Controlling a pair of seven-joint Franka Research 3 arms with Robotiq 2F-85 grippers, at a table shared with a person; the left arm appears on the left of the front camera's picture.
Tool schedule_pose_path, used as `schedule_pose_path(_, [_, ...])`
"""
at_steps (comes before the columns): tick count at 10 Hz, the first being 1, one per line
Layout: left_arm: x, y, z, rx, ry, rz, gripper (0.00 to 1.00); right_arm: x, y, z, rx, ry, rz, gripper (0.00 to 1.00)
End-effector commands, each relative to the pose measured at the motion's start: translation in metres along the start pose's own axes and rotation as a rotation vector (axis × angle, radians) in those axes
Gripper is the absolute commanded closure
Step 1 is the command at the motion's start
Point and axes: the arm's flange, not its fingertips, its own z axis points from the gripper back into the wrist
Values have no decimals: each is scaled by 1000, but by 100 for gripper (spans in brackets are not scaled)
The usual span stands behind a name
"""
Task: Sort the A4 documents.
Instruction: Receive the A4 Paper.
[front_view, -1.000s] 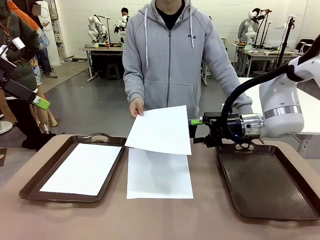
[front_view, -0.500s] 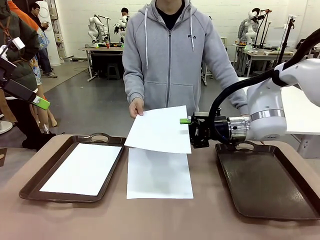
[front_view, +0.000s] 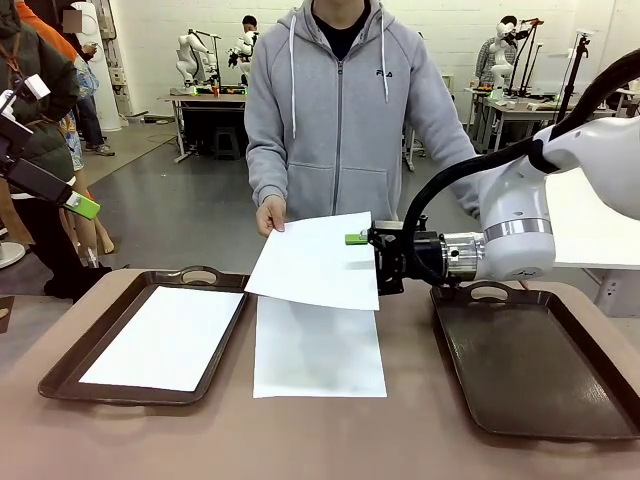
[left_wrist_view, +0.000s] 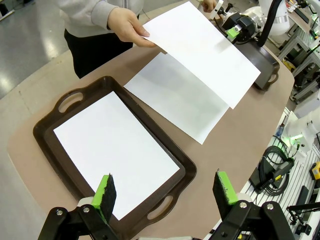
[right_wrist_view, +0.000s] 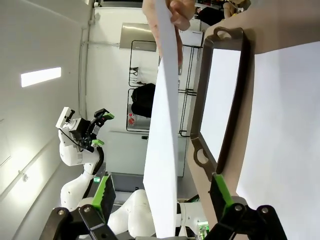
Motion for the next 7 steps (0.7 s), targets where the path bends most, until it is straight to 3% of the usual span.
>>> schedule_pose_path(1, [0, -1, 0, 3, 1, 1, 0, 7, -2, -5, 8, -12, -36, 17])
schedule_pose_path(2, [0, -1, 0, 3, 1, 1, 0, 7, 0, -2, -4, -7, -32, 17])
schedule_pose_path(3, [0, -1, 0, 3, 1, 1, 0, 8, 1, 1, -8, -13, -29, 34])
schedule_pose_path(4, [0, -1, 0, 3, 1, 1, 0, 8, 1, 6, -8, -19, -31, 20])
schedule_pose_path(5, [0, -1, 0, 3, 1, 1, 0, 8, 1, 8, -8, -23, -33, 52])
schedule_pose_path(6, [0, -1, 0, 3, 1, 1, 0, 8, 1, 9, -8, -24, -33, 38])
schedule_pose_path(7, [0, -1, 0, 3, 1, 1, 0, 8, 0, 9, -4, -26, -42, 69])
